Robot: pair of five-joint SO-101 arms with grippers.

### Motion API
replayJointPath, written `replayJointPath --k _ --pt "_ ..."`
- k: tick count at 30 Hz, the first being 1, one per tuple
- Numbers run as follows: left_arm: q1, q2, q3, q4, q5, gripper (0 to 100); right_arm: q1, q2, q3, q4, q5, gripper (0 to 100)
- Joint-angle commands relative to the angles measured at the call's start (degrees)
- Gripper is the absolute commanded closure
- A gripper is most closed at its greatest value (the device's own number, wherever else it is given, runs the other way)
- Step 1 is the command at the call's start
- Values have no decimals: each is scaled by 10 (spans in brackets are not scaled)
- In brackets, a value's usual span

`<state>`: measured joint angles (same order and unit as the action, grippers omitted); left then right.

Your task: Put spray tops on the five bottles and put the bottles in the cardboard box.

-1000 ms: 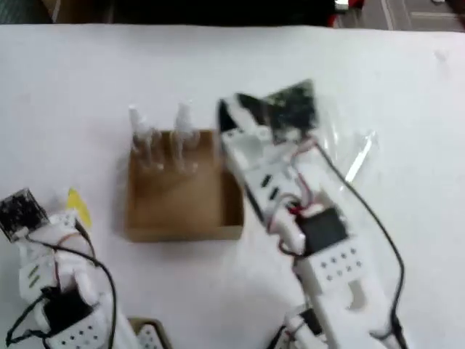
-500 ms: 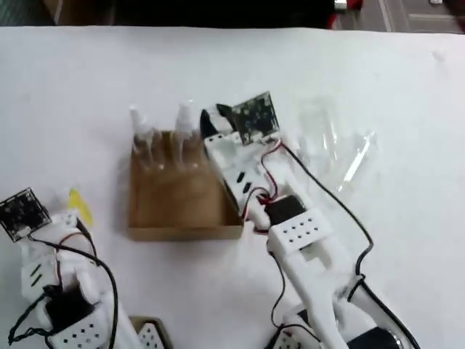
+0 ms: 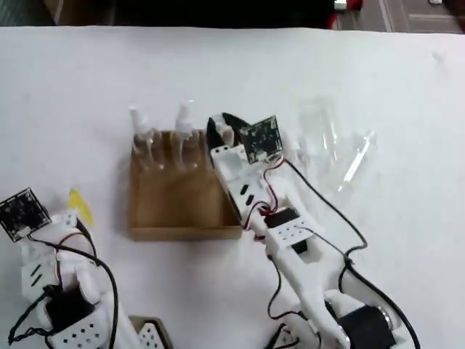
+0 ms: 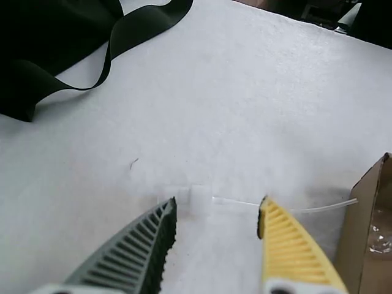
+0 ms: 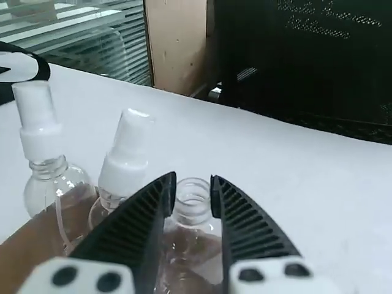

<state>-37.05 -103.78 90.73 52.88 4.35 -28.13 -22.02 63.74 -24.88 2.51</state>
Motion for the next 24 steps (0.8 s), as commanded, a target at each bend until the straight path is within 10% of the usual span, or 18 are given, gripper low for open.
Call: replayJointPath --k 1,24 --pt "-3 -4 -4 -18 5 797 2 17 -4 -37 7 981" --pt "-3 -4 -4 -18 5 797 6 25 0 -34 7 981"
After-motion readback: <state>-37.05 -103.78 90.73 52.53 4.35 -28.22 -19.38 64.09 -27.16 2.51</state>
